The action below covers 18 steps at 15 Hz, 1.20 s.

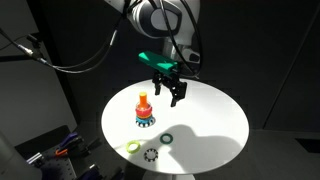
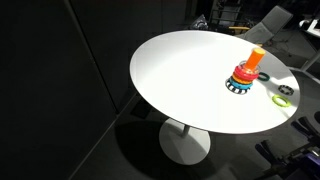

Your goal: Put the green ring through the pole

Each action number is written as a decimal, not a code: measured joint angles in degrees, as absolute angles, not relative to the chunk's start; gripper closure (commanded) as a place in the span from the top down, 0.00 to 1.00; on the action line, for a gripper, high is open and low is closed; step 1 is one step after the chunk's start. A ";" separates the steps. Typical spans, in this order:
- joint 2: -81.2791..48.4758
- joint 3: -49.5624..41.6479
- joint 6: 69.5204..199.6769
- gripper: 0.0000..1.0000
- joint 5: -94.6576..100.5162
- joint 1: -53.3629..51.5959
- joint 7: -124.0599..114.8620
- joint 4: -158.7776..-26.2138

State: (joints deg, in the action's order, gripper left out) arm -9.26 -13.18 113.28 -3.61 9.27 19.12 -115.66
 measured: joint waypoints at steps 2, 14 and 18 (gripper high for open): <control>-9.28 -13.10 113.27 1.00 -3.61 9.32 19.12 -115.67; -16.78 -11.81 126.98 1.00 1.93 9.34 17.93 -120.21; -19.58 -11.27 133.17 1.00 4.16 9.33 16.31 -121.95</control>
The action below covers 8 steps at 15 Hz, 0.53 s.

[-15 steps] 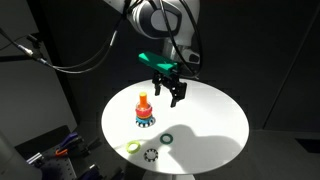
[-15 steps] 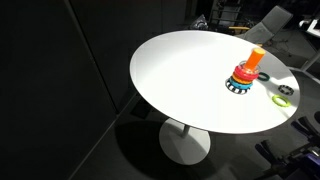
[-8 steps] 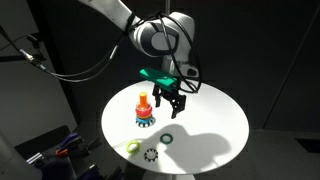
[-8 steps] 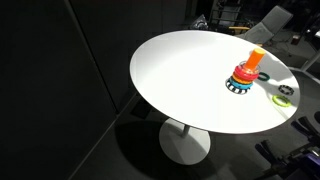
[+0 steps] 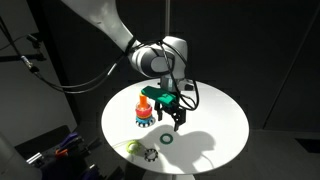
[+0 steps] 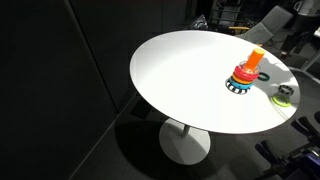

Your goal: Put the green ring through the pole

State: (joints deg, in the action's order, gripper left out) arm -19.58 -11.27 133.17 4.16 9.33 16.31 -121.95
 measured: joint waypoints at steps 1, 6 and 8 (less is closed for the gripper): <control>-20.18 -11.10 134.64 1.00 4.43 9.32 15.92 -122.42; -23.07 -10.14 140.76 1.00 4.47 9.28 14.68 -123.95; -24.28 -10.05 142.59 1.00 4.47 9.28 14.35 -124.05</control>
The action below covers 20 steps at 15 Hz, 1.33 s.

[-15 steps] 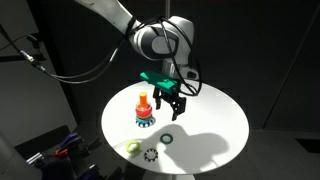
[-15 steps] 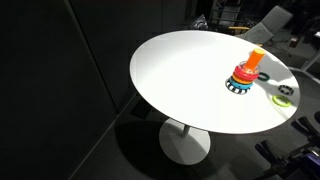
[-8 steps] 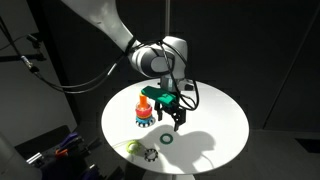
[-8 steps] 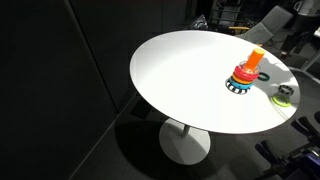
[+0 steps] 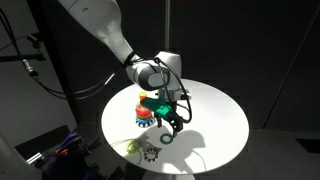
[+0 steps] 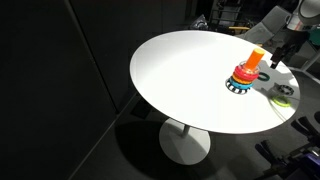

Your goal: Put the green ring through the pole

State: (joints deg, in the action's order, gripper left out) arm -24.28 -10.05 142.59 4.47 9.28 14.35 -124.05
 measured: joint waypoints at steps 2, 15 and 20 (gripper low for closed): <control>-25.44 -10.05 143.88 1.00 4.47 9.28 13.87 -124.05; -30.97 -9.71 148.88 1.00 4.44 9.68 12.83 -122.55; -32.31 -9.11 148.88 1.00 4.42 9.85 12.75 -120.77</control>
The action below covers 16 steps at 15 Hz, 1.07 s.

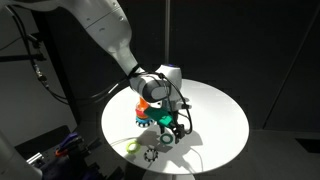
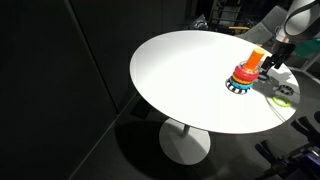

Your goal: Put the green ring through the pole

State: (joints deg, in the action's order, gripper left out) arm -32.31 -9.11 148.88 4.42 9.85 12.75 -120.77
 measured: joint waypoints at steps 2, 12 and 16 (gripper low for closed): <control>-32.97 -8.84 148.88 1.00 4.42 9.85 12.68 -119.91; -36.15 -7.37 148.88 1.00 4.40 9.85 12.44 -117.24; -36.55 -7.12 148.87 1.00 4.40 9.85 12.42 -117.04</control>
State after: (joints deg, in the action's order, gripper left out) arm -36.55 -7.12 148.87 4.40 9.85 12.42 -117.04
